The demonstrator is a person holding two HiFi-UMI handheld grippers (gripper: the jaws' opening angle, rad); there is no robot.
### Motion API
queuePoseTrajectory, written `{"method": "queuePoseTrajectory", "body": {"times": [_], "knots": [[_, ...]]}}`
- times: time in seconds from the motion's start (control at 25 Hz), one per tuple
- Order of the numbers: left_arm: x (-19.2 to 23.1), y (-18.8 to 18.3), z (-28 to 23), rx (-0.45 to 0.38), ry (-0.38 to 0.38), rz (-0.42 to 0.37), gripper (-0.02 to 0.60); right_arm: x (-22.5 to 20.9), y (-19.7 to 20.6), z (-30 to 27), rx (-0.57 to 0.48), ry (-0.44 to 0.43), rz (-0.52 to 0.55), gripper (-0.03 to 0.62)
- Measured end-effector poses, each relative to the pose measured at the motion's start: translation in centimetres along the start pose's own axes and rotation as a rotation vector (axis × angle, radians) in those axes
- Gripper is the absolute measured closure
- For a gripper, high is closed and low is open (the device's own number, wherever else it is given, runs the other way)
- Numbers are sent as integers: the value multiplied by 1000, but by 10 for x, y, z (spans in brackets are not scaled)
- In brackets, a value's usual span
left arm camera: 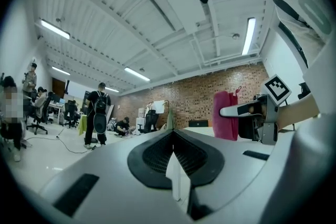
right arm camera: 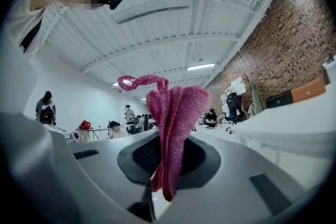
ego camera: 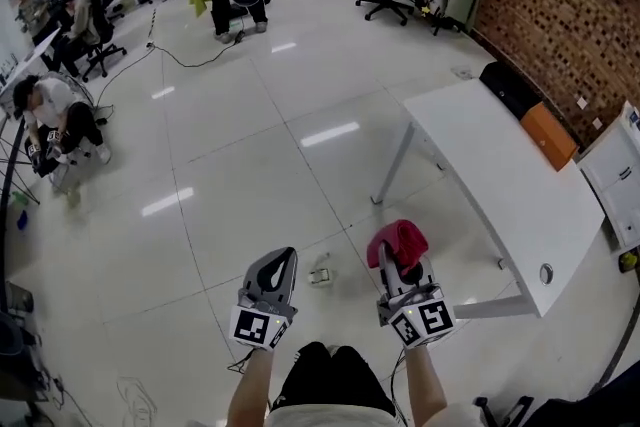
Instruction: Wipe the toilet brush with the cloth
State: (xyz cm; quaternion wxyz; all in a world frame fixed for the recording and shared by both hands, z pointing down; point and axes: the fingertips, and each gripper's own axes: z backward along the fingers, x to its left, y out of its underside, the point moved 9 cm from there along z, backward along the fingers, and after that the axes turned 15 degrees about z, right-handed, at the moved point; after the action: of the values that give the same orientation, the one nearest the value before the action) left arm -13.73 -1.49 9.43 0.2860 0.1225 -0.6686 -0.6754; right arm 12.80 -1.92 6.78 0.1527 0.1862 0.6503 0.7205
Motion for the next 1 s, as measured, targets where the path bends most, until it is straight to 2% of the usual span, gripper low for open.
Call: {"method": "queuePoseTrajectory", "body": {"times": [0.16, 0.44, 0.6, 0.68, 0.8, 1.0], "knots": [[51, 115, -12, -2, -13, -11, 578, -1, 124, -16, 2, 7, -8, 563], [141, 293, -27, -98, -60, -42, 578, 0, 325, -39, -48, -6, 34, 563], [179, 386, -25, -128, -76, -41, 578, -4, 428, -45, -60, -3, 37, 563], [188, 424, -21, -127, -73, -33, 578, -4, 468, -47, -51, -17, 41, 563], [193, 472, -12, -83, -66, -22, 578, 3, 517, -44, -17, -47, 15, 563], [193, 536, -5, -42, -16, -19, 578, 17, 581, -43, 4, -97, -2, 563]]}}
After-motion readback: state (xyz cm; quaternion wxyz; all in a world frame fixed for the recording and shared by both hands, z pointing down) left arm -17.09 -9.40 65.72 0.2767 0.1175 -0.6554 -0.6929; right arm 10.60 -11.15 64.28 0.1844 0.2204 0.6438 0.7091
